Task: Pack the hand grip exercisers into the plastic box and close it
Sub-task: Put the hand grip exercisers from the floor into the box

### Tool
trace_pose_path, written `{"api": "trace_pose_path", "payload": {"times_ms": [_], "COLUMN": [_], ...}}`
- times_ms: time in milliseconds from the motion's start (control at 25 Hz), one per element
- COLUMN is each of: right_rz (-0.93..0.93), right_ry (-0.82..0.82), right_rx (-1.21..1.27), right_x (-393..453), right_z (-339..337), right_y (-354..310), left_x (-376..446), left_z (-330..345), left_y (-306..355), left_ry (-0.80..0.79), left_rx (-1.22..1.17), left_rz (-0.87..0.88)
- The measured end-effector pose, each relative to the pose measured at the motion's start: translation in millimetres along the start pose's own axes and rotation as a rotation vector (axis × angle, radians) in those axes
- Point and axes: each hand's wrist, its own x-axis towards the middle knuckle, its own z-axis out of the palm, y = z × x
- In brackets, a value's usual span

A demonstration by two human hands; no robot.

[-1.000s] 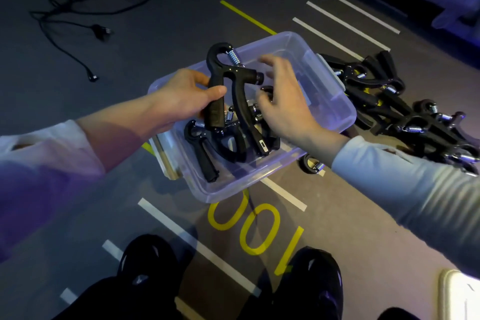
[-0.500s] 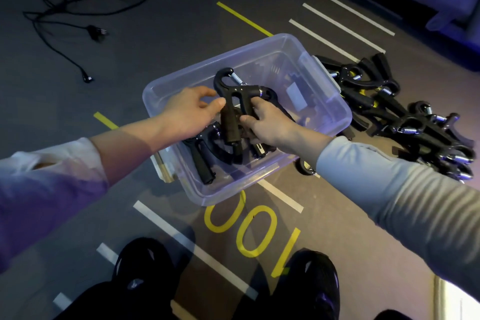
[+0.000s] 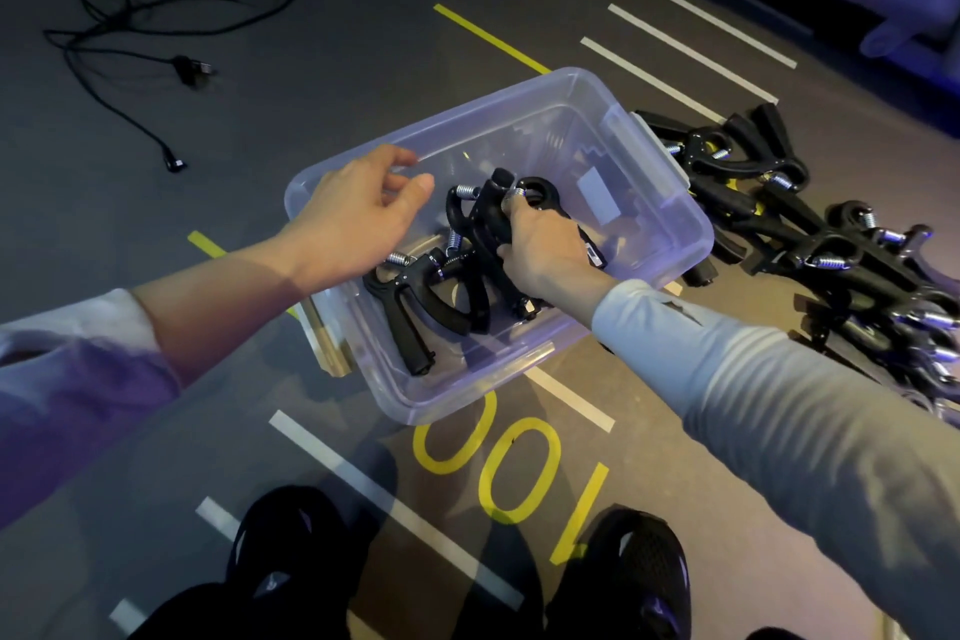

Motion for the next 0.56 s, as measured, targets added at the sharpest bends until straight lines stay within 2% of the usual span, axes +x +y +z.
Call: {"api": "trace_pose_path", "payload": {"times_ms": [80,240,400,440,560], "right_rz": [-0.034,-0.065,-0.123,-0.128,-0.238], "right_ry": [-0.005,-0.160,-0.460,-0.481,-0.367], "right_rx": [-0.101,-0.243,-0.391,-0.375,-0.242], "right_x": [-5,-11,-18,-20,-21], "right_z": [2,15,26,26,26], "right_y": [-5,-19,-32,-34,-35], "left_x": [0,1,1,1,2], "left_z": [-4,-4,-4,-5,-6], "left_y": [2,1,-4,-5,-7], "left_ry": [0.025,0.011,0.007,0.009,0.018], "left_rx": [0.026,0.019,0.026,0.017,-0.009], "left_rz": [0.008,0.019,0.021,0.023,0.035]}}
